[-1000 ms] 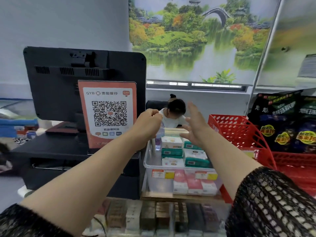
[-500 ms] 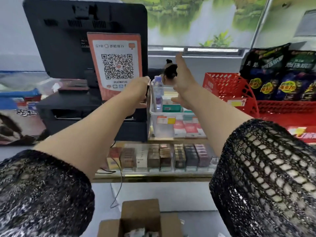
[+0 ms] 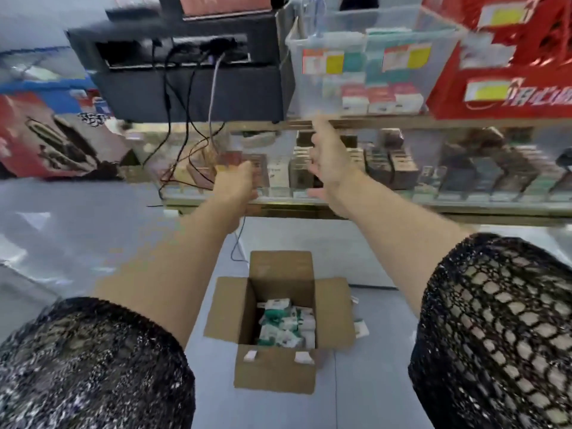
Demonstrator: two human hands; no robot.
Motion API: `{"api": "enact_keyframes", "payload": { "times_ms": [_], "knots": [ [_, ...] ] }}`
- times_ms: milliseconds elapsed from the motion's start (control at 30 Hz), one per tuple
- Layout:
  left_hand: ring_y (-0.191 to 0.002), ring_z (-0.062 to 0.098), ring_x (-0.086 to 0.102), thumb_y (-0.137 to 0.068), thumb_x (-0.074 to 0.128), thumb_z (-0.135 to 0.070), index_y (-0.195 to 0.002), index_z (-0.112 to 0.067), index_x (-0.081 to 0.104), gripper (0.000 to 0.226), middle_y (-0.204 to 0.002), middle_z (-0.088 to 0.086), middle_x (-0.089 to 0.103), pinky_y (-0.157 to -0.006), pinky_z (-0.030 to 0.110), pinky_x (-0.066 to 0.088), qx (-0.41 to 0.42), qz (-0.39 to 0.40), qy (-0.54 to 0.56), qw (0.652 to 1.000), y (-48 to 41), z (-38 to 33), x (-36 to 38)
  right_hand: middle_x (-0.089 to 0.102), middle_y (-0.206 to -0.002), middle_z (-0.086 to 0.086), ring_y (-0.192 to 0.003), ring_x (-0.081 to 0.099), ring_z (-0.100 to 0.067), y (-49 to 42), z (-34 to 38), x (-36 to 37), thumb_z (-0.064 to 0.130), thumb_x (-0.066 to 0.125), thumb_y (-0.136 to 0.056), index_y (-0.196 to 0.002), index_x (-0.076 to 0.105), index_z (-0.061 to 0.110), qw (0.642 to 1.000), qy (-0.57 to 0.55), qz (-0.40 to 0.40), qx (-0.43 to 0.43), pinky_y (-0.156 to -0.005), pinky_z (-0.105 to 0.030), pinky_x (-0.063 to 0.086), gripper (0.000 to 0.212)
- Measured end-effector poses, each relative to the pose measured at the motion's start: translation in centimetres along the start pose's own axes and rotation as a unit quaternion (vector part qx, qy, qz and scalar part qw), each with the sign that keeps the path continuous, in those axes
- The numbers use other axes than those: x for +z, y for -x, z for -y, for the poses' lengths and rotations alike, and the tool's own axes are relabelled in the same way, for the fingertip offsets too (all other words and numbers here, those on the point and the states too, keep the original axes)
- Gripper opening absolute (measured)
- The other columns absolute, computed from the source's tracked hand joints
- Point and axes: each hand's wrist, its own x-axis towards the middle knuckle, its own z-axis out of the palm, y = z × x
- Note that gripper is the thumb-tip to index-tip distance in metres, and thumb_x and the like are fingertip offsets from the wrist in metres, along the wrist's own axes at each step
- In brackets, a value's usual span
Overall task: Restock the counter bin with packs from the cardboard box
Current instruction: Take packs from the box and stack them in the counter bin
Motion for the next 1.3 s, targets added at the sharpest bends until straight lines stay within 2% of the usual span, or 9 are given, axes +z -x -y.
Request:
{"api": "enact_keyframes", "payload": {
  "times_ms": [267,433,600,900,1000,1067,1133,1233,1300],
  "knots": [
    [-0.071,0.018,0.053,-0.099,0.038,-0.028,-0.094,-0.013,0.059,0.026,-0.09,0.006,0.055,-0.06,0.029,0.047,-0.115,-0.013,0.003,0.993,-7.5,21.2,2.9,0.018,-0.159,0.003,-0.145,0.018,-0.022,-3.8,-22.4,-0.3,0.072,0.023,-0.089,-0.151,0.018,0.033,0.987,0.025,-0.035,0.156,-0.116,-0.055,0.017,0.074],
    [-0.093,0.026,0.057,-0.096,0.042,-0.029,-0.11,-0.01,0.057,0.029,-0.105,0.011,0.06,-0.069,0.034,0.05,-0.175,-0.019,-0.016,0.984,-13.4,33.5,4.5,0.02,-0.158,0.004,-0.144,0.02,-0.021,-5.9,-35.1,0.0,0.075,0.024,-0.086,-0.149,0.023,0.033,0.973,0.016,-0.027,0.229,-0.116,-0.054,0.018,0.075],
    [-0.097,0.03,0.056,-0.097,0.041,-0.028,-0.104,-0.011,0.053,0.022,-0.107,0.012,0.057,-0.072,0.037,0.049,-0.252,-0.021,-0.032,0.967,-18.4,43.7,6.0,0.028,-0.156,0.003,-0.142,0.027,-0.019,-8.0,-45.7,-0.3,0.07,0.029,-0.089,-0.148,0.029,0.029,0.956,0.017,-0.05,0.29,-0.115,-0.051,0.022,0.072],
    [-0.109,0.033,0.057,-0.096,0.043,-0.023,-0.128,-0.014,0.053,0.035,-0.123,0.014,0.058,-0.07,0.042,0.055,-0.382,-0.019,-0.012,0.924,-26.5,55.2,8.5,0.039,-0.148,0.001,-0.135,0.036,-0.021,-13.2,-55.7,-0.8,0.077,0.038,-0.08,-0.144,0.037,0.029,0.926,0.012,-0.1,0.364,-0.112,-0.05,0.028,0.08],
    [-0.111,0.034,0.055,-0.095,0.048,-0.025,-0.129,-0.016,0.051,0.036,-0.128,0.014,0.054,-0.07,0.045,0.057,-0.396,-0.029,-0.013,0.918,-28.9,57.4,9.2,0.054,-0.11,0.005,-0.102,0.052,-0.014,-14.6,-57.6,-1.7,0.068,0.038,-0.088,-0.139,0.043,0.025,0.921,0.003,-0.1,0.377,-0.107,-0.044,0.036,0.067],
    [-0.116,0.036,0.052,-0.095,0.051,-0.024,-0.135,-0.017,0.045,0.041,-0.134,0.014,0.048,-0.076,0.047,0.056,-0.394,-0.039,0.005,0.918,-29.6,58.1,9.9,0.053,-0.095,0.007,-0.083,0.048,-0.008,-15.2,-58.3,-2.0,0.062,0.036,-0.092,-0.136,0.045,0.024,0.92,-0.005,-0.095,0.38,-0.103,-0.04,0.038,0.059],
    [-0.121,0.037,0.048,-0.097,0.051,-0.021,-0.139,-0.014,0.039,0.045,-0.139,0.016,0.043,-0.083,0.045,0.05,-0.391,-0.044,0.021,0.919,-30.1,58.9,10.5,0.053,-0.092,0.008,-0.081,0.047,-0.007,-15.6,-58.8,-2.2,0.06,0.035,-0.094,-0.124,0.052,0.025,0.919,-0.004,-0.088,0.385,-0.1,-0.038,0.039,0.049],
    [-0.121,0.036,0.051,-0.094,0.057,-0.017,-0.138,-0.012,0.039,0.048,-0.137,0.017,0.046,-0.086,0.043,0.051,-0.403,-0.044,0.043,0.913,-30.6,60.1,10.7,0.05,-0.068,0.014,-0.061,0.049,-0.006,-15.9,-58.8,-2.3,0.056,0.036,-0.096,-0.08,0.051,0.031,0.911,0.023,-0.094,0.401,-0.074,-0.029,0.045,0.033],
    [-0.119,0.036,0.053,-0.09,0.063,-0.014,-0.135,-0.011,0.042,0.05,-0.135,0.018,0.05,-0.079,0.04,0.052,-0.404,-0.05,0.036,0.913,-30.8,60.5,10.7,0.051,-0.071,0.011,-0.064,0.05,-0.005,-16.1,-58.9,-2.3,0.058,0.035,-0.095,-0.082,0.051,0.031,0.907,0.013,-0.098,0.409,-0.08,-0.031,0.047,0.033]
  ]
}}
